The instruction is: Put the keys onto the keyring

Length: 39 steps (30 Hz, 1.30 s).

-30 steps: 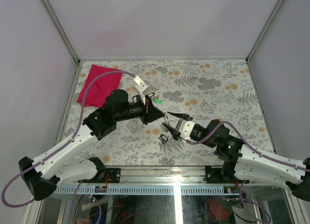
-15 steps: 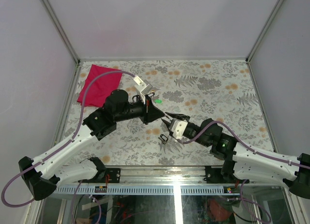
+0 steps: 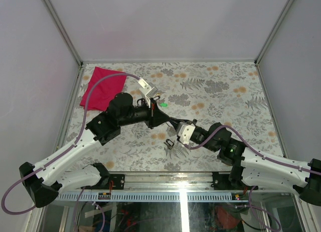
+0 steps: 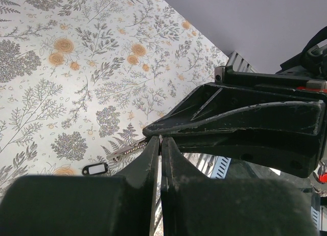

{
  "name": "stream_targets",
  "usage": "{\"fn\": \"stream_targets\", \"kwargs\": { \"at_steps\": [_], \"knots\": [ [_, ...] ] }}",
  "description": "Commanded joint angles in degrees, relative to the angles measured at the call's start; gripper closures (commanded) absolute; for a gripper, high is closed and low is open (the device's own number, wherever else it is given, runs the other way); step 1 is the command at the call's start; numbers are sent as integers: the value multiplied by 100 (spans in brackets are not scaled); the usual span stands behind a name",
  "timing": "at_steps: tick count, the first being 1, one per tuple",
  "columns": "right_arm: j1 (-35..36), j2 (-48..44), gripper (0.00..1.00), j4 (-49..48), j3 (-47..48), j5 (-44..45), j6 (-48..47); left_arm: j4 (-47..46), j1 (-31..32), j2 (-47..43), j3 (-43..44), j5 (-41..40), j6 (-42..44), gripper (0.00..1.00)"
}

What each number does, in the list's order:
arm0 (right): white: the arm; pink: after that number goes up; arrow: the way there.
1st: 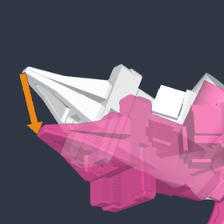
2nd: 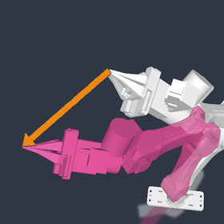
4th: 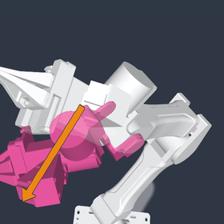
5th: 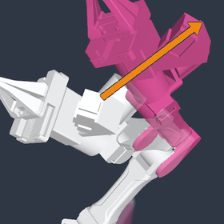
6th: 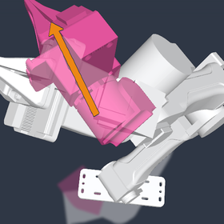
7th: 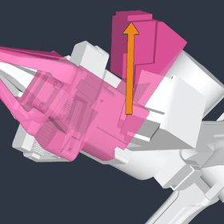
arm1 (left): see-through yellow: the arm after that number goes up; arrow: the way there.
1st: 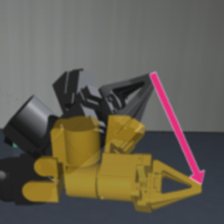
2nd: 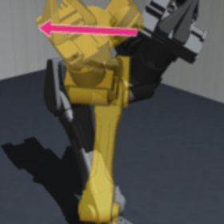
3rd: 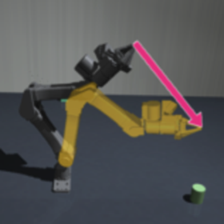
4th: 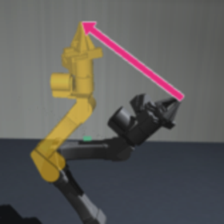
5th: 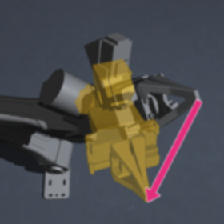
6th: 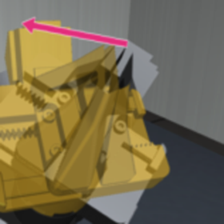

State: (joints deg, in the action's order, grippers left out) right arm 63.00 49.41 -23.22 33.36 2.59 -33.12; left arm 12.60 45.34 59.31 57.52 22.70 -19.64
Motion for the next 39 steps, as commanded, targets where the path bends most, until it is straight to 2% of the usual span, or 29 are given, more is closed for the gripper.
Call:
{"fn": "stream_targets", "kwargs": {
  "at_steps": [1,4,7,8,13,14,16,22,34,39],
  "knots": [
    [42,18,87,-299,206,74,-39,-421,29,-118,183,67,-92,100],
    [42,20,88,-265,205,84,-58,-425,27,-150,198,68,-104,100],
    [42,3,100,-232,229,101,-48,-424,30,-172,196,60,-123,100],
    [37,-5,100,-216,238,93,-41,-425,29,-172,198,67,-127,100],
    [37,0,100,123,416,-52,-119,-569,28,-212,189,290,-184,99],
    [37,-13,100,189,447,-108,-162,-596,30,-234,197,338,-216,92],
    [39,-54,100,227,465,-142,-245,-657,32,-285,194,356,-240,88],
    [41,-189,100,357,534,-153,-480,-604,34,-448,190,149,-268,80],
    [38,-270,100,608,675,-123,-726,-632,29,-374,112,197,-278,78],
    [38,-297,100,553,674,-54,-750,-585,28,-285,116,331,-243,73]
  ]
}}
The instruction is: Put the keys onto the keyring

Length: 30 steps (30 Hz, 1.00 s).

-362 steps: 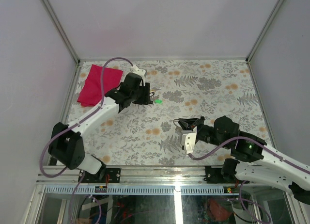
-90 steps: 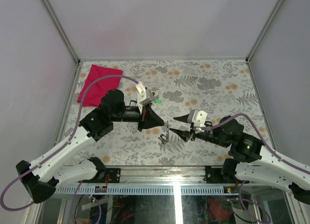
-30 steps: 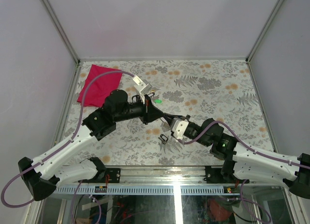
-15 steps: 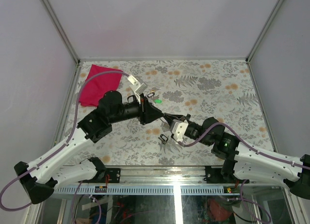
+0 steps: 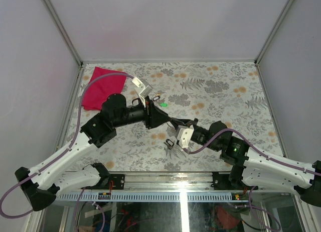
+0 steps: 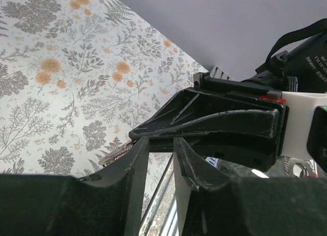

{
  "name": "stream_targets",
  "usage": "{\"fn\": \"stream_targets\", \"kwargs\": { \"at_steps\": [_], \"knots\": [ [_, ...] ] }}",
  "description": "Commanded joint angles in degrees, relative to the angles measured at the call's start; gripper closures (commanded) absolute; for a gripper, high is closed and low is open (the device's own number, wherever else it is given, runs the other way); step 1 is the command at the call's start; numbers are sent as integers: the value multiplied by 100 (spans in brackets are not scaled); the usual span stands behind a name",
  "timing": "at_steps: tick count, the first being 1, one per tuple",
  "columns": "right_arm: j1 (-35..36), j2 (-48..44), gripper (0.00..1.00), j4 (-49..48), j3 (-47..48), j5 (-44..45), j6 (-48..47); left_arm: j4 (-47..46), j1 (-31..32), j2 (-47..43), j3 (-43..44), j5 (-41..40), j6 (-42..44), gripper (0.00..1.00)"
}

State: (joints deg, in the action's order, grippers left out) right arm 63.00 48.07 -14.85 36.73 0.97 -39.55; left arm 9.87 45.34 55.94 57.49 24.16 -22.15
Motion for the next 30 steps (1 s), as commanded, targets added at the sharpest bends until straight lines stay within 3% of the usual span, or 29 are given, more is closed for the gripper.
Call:
{"fn": "stream_targets", "kwargs": {
  "at_steps": [1,23,25,28,30],
  "knots": [
    [44,-166,100,-296,343,129,-99,-310,28,69,121,219,16,72],
    [37,-236,100,-525,258,276,-99,-184,36,396,122,388,157,75],
    [37,-237,100,-523,256,272,-97,-185,42,393,114,374,172,81],
    [45,-243,100,-520,247,259,-80,-187,42,412,129,355,178,99],
    [37,-241,100,-523,247,233,-63,-194,37,414,138,326,176,100]
  ]
}}
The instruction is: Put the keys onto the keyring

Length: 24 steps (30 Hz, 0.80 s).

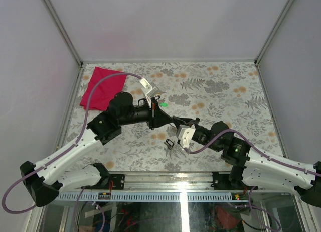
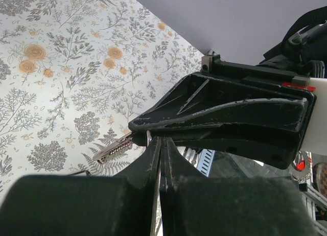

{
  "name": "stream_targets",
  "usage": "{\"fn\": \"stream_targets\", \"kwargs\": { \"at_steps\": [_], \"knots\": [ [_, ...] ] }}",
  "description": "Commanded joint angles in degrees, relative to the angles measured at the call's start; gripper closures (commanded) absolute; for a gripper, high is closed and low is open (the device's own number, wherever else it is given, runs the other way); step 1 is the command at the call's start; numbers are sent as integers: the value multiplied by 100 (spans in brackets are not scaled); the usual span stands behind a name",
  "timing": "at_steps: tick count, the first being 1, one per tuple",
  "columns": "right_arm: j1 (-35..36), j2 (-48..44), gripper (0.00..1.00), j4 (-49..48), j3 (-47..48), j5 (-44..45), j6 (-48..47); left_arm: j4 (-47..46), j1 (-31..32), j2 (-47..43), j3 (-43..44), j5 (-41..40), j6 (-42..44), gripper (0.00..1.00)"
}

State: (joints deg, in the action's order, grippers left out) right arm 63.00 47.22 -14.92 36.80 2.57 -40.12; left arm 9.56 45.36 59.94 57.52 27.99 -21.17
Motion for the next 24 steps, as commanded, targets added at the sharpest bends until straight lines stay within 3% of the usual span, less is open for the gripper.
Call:
{"fn": "stream_targets", "kwargs": {
  "at_steps": [1,7,13,16,24],
  "knots": [
    [39,-155,100,-508,240,60,-1,-165,34,1,132,-87,77,100],
    [44,-189,99,-495,197,9,42,-191,38,-134,102,-313,30,100],
    [40,-203,87,-589,145,14,77,-192,40,-187,103,-308,-9,100],
    [45,-203,85,-591,136,11,91,-200,37,-223,97,-313,-16,100],
    [37,-214,98,-530,170,-46,136,-201,36,-250,55,-384,-19,100]
  ]
}}
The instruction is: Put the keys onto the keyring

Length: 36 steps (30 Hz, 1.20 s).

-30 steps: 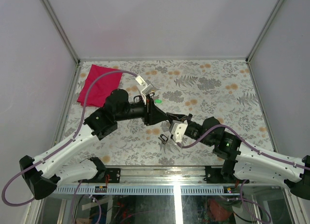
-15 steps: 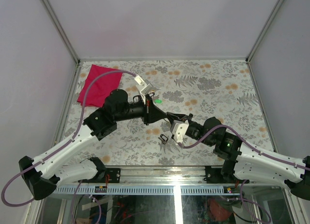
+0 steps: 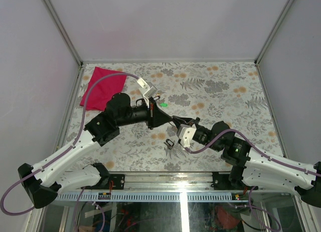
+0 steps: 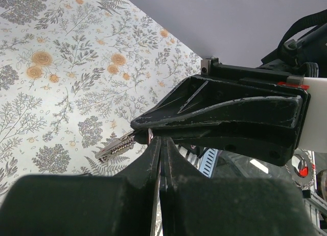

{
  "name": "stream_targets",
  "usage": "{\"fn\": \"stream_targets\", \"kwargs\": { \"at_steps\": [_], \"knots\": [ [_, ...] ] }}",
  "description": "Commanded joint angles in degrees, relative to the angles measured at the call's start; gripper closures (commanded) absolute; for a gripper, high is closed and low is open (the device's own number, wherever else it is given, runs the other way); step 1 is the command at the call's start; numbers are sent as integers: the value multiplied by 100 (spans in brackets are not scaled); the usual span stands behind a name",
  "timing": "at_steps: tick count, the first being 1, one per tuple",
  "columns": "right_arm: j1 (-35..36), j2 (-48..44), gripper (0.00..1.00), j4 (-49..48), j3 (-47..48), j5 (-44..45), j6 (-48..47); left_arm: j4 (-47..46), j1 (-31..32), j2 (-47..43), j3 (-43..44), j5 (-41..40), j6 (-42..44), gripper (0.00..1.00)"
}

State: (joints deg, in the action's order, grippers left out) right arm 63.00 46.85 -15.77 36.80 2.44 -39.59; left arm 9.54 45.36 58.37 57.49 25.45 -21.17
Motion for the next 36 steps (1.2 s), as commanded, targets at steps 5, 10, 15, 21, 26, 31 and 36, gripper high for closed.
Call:
{"fn": "stream_targets", "kwargs": {
  "at_steps": [5,10,15,21,26,31,36],
  "knots": [
    [40,-212,99,-374,166,-32,88,-207,43,-191,30,-347,12,97],
    [42,-251,99,-342,192,-24,98,-207,42,-250,6,-483,10,75],
    [43,-262,100,-354,190,-66,143,-207,36,-248,-4,-547,16,62],
    [40,-231,100,-348,225,-120,167,-223,48,-114,16,-412,16,61],
    [37,-194,100,-378,232,-122,174,-273,44,-46,59,-220,27,67],
    [41,-168,100,-401,249,-146,172,-275,60,13,51,-163,37,76],
    [42,-159,100,-385,258,-185,194,-286,60,30,76,-162,38,81]
  ]
}}
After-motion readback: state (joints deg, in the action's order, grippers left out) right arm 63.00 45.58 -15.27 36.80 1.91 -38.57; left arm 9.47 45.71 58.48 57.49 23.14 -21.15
